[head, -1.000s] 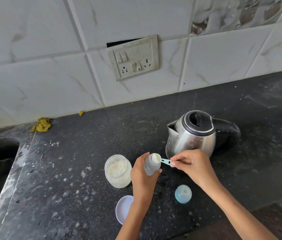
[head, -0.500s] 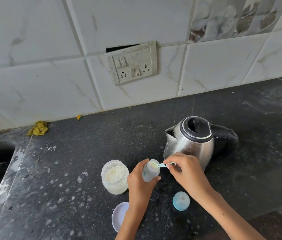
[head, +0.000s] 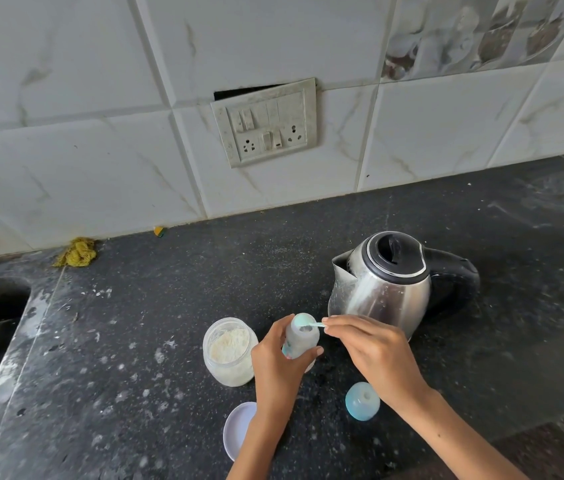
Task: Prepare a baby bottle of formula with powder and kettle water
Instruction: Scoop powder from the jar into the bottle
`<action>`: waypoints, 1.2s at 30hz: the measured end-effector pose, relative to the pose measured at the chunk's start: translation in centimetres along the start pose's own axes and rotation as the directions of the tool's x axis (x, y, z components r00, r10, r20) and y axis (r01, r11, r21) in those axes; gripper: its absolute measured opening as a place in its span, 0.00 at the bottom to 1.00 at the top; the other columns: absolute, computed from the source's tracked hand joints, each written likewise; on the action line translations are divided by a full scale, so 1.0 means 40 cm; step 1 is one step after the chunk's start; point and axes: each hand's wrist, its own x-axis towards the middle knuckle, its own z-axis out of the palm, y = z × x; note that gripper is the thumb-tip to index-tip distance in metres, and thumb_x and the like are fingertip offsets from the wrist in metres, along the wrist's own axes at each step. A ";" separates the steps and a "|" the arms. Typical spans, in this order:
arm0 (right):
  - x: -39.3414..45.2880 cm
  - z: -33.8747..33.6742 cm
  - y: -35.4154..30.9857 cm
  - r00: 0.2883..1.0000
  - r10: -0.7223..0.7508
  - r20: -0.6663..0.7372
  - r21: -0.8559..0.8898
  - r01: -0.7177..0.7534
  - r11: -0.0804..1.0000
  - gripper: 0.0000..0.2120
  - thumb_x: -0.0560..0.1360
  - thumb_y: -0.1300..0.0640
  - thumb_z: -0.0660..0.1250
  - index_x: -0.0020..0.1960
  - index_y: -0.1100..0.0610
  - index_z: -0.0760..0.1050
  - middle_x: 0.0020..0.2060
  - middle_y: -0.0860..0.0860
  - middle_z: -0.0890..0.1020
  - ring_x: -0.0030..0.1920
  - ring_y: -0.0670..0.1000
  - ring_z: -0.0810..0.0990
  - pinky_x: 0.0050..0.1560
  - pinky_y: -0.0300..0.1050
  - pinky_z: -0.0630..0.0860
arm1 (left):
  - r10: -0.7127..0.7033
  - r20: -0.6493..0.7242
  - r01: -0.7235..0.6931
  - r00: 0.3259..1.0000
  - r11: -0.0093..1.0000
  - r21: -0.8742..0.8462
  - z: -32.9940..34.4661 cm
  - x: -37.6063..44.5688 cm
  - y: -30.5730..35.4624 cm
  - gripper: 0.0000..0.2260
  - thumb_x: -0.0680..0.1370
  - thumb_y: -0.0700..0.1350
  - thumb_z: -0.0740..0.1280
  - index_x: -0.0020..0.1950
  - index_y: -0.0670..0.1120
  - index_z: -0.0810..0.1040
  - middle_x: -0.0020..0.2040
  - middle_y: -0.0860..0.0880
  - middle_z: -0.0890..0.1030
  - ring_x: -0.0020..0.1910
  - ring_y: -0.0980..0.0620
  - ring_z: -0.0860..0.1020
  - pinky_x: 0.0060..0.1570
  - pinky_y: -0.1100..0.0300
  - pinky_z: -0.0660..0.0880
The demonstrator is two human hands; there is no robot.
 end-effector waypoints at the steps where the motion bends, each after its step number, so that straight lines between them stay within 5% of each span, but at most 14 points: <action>1: -0.005 0.002 0.005 1.000 -0.005 0.003 0.009 0.005 1.000 0.14 0.64 0.72 0.77 0.48 0.60 0.84 0.48 0.51 0.86 0.49 0.48 0.85 0.46 0.43 0.83 | -0.005 -0.001 0.005 1.000 1.000 -0.002 0.001 0.001 -0.001 0.26 0.63 0.45 0.81 0.58 0.52 0.78 0.51 0.58 0.83 0.52 0.58 0.80 0.53 0.57 0.78; 7: -0.008 0.013 0.018 1.000 -0.006 -0.008 0.037 0.007 0.999 0.09 0.68 0.70 0.75 0.46 0.60 0.85 0.47 0.50 0.87 0.48 0.46 0.85 0.47 0.41 0.82 | -0.018 -0.004 0.018 1.000 1.000 0.008 0.002 0.008 -0.005 0.26 0.63 0.46 0.81 0.58 0.52 0.78 0.51 0.59 0.83 0.53 0.59 0.80 0.54 0.57 0.78; 15: 0.019 0.002 0.014 0.912 0.406 -0.054 0.336 -0.366 0.868 0.09 0.68 0.67 0.76 0.46 0.58 0.86 0.41 0.46 0.87 0.42 0.39 0.84 0.43 0.32 0.80 | -0.014 0.012 0.014 1.000 0.999 0.042 -0.004 0.010 -0.004 0.26 0.63 0.46 0.81 0.59 0.52 0.78 0.52 0.59 0.82 0.54 0.60 0.79 0.51 0.69 0.74; 24: 0.014 0.018 0.017 0.998 -0.005 0.058 0.038 0.002 0.999 0.08 0.69 0.69 0.73 0.45 0.60 0.85 0.45 0.50 0.87 0.48 0.47 0.85 0.50 0.40 0.81 | 0.011 0.019 -0.012 1.000 0.999 0.052 -0.012 0.011 -0.009 0.26 0.64 0.46 0.81 0.59 0.53 0.78 0.52 0.60 0.82 0.53 0.61 0.79 0.54 0.60 0.76; 36: 0.008 0.025 0.013 0.998 -0.045 0.049 0.020 0.044 0.999 0.06 0.73 0.66 0.69 0.46 0.60 0.84 0.46 0.50 0.86 0.49 0.47 0.84 0.50 0.40 0.81 | 0.051 0.011 -0.051 0.999 0.998 0.034 -0.014 0.007 -0.014 0.24 0.64 0.43 0.81 0.53 0.57 0.75 0.49 0.59 0.82 0.50 0.61 0.79 0.46 0.69 0.75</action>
